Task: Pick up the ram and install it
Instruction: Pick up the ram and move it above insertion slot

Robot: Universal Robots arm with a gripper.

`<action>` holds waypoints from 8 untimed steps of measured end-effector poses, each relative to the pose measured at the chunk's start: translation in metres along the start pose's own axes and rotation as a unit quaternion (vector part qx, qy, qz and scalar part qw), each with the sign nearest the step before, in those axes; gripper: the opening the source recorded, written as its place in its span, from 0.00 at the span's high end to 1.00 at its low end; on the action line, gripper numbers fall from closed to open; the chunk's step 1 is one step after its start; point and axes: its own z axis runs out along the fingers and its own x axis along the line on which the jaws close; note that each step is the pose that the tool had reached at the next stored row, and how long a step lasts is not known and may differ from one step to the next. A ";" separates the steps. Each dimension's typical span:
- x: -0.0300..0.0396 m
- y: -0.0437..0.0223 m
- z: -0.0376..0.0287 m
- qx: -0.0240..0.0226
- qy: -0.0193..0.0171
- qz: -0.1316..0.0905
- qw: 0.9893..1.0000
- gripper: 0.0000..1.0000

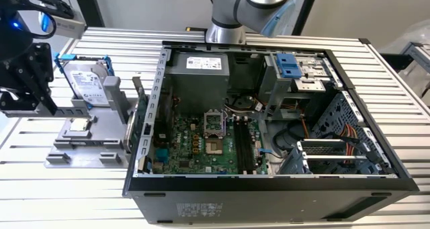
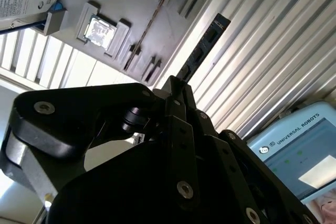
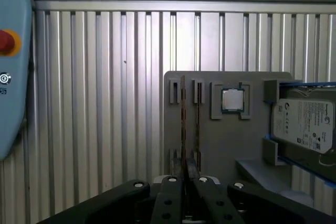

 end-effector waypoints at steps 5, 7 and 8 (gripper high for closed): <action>-0.0001 0.0001 -0.0034 0.000 0.000 0.000 1.000 1.00; -0.0001 0.0001 -0.0053 0.000 0.000 0.000 1.000 1.00; -0.0002 0.0001 -0.0065 0.000 0.000 0.000 1.000 1.00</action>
